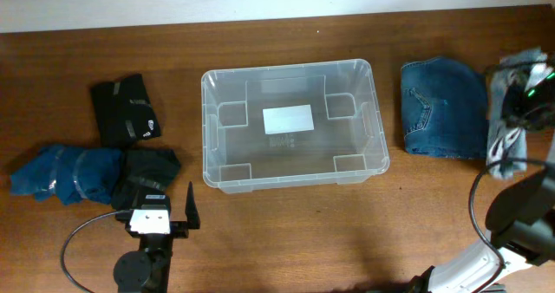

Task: Pack container
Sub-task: 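Lift the light-wash jeans with right gripper and carry over the box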

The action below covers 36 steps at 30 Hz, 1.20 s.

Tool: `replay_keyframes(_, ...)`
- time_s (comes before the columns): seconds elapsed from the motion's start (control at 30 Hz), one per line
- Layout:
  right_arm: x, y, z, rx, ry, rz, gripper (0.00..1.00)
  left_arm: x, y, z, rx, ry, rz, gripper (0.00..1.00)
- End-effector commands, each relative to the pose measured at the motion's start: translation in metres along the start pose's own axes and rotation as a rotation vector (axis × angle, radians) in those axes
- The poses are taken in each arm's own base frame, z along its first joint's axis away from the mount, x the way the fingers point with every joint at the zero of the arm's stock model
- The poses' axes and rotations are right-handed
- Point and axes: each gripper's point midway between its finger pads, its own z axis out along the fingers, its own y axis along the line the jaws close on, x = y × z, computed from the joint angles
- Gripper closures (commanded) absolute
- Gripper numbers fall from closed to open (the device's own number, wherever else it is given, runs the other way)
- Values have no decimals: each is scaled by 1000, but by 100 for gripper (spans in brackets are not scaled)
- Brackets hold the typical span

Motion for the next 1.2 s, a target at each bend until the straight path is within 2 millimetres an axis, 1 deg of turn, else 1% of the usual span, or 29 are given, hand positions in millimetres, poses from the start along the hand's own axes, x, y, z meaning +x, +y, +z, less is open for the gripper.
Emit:
replay_keyframes(0.0, -17, 34, -74, -197, -163, 5, 96, 0, -1, 0, 7, -4, 12, 1)
replay_keyframes(0.1, -13, 65, -123, -348, -232, -16, 96, 0, -1, 0, 7, -4, 12, 1)
replay_keyframes(0.2, -10, 98, -162, -489, -293, -2, 96, 0, -1, 0, 7, -4, 12, 1)
replay_keyframes(0.27, -6, 131, -187, -627, -328, -43, 96, 0, -1, 0, 7, -4, 12, 1)
replay_keyframes(0.33, -1, 161, -205, -748, -335, -86, 96, 0, -1, 0, 7, -4, 12, 1)
replay_keyframes(0.4, 6, 195, -225, -893, -330, -160, 96, 0, -1, 0, 7, -4, 12, 1)
replay_keyframes(0.5, 25, 241, -250, -1069, -302, -287, 96, 0, -1, 0, 7, -4, 12, 1)
replay_keyframes(0.6, 50, 281, -266, -1163, -261, -400, 96, 0, -1, 0, 7, -4, 12, 1)
replay_keyframes(0.67, 67, 304, -270, -1188, -223, -454, 96, 0, -1, 0, 7, -4, 12, 0)
replay_keyframes(0.73, 82, 325, -269, -1187, -173, -474, 96, 0, -1, 0, 7, -4, 12, 0)
replay_keyframes(0.87, 109, 359, -250, -1085, -59, -416, 96, 0, -1, 0, 7, -4, 12, 1)
replay_keyframes(0.97, 127, 378, -238, -1016, -11, -401, 96, 0, -1, 0, 7, -4, 12, 1)
replay_keyframes(1.03, 131, 383, -228, -964, -9, -395, 96, 0, -1, 0, 7, -4, 12, 0)
replay_keyframes(1.17, 136, 378, -194, -781, -11, -370, 96, 0, -1, 0, 7, -4, 12, 1)
